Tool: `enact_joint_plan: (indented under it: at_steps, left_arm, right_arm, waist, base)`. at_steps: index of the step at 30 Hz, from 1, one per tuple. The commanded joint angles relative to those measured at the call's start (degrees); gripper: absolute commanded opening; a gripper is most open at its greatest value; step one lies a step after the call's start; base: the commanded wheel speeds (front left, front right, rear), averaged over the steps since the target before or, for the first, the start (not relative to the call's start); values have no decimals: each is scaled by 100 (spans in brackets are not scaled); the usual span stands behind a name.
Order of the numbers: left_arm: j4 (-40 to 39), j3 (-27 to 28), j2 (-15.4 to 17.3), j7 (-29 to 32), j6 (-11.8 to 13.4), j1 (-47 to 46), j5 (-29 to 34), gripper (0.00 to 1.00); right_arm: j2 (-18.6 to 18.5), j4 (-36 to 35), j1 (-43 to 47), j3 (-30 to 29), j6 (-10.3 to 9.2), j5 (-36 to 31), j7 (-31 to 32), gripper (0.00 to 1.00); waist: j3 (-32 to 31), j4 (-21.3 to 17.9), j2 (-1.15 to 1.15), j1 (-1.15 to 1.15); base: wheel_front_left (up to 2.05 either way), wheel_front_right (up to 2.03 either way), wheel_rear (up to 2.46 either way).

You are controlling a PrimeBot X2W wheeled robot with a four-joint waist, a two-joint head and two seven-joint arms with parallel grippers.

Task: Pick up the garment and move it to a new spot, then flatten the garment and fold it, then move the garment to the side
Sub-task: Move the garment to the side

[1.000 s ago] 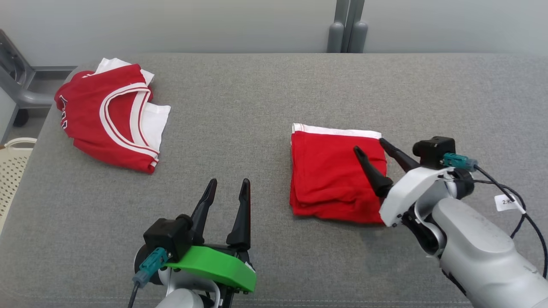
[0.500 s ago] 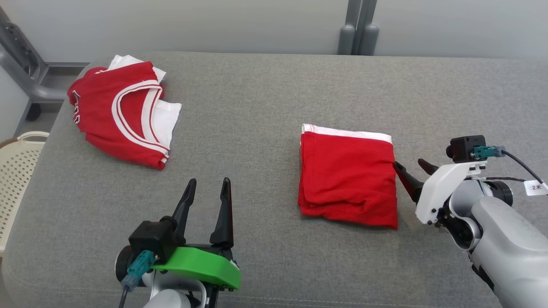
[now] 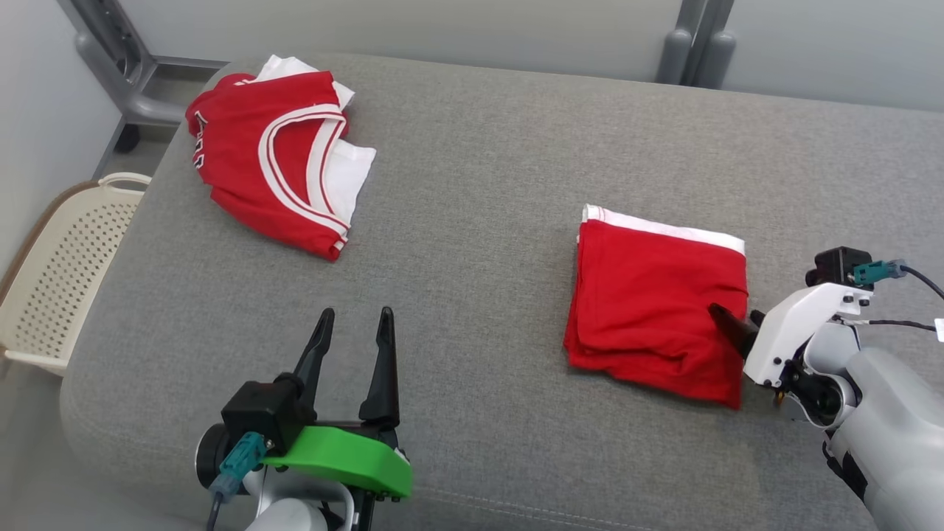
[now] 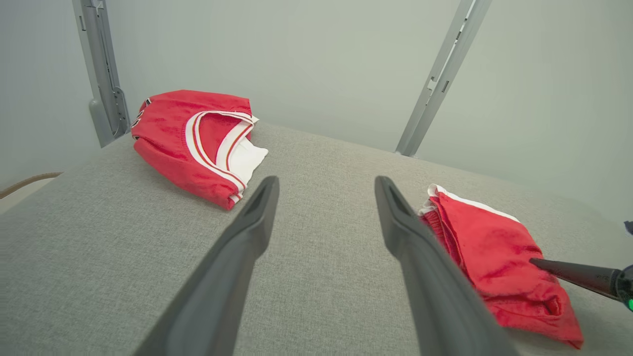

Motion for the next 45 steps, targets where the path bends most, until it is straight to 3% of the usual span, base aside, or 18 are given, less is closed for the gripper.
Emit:
enact_joint_plan:
  at_steps: [1,6,7,8,11,12,23,29,39,45]
  left_arm:
    - [17,5,2,-32,-20,-30,35,100]
    - [15,4,3,-40,-24,-40,37,100]
    - [13,0,2,-42,-23,-41,41,100]
    - [10,-2,1,-44,-19,-41,45,100]
    - [-1,1,18,-43,-5,-40,40,100]
    - [-5,-2,26,-39,-3,-45,41,100]
    - [-131,-90,60,32,-24,-158,120,100]
    - [-208,-112,67,46,-23,-302,186,100]
    - [-287,-170,95,173,-80,-767,350,100]
    - [-309,-256,90,295,-138,-1036,465,100]
  right_arm:
    - [-2,109,0,-40,0,95,79,100]
    - [130,351,-67,-71,0,260,201,100]
    - [143,378,-80,-63,0,281,210,90]
    - [153,381,-102,-38,0,294,216,53]
    - [176,324,-164,70,0,259,146,19]
    - [161,305,-198,110,0,230,110,0]
    - [-159,203,-666,483,0,-119,-250,0]
    - [-247,165,-1036,610,0,-254,-276,0]
    - [-139,301,-1885,803,0,-437,-359,0]
    - [-161,354,-2146,852,0,-371,-451,0]
  waist:
    - [82,162,0,0]
    - [119,248,0,0]
    - [126,254,0,0]
    - [132,255,0,0]
    - [143,229,0,0]
    - [146,209,0,0]
    - [274,-410,0,0]
    - [503,-989,0,0]
    - [1063,-2342,0,0]
    - [1322,-2817,0,0]
  base:
    - [0,0,0]
    - [0,0,0]
    - [0,0,0]
    - [0,0,0]
    - [0,0,0]
    - [0,0,0]
    - [0,0,0]
    - [0,0,0]
    - [0,0,0]
    - [0,0,0]
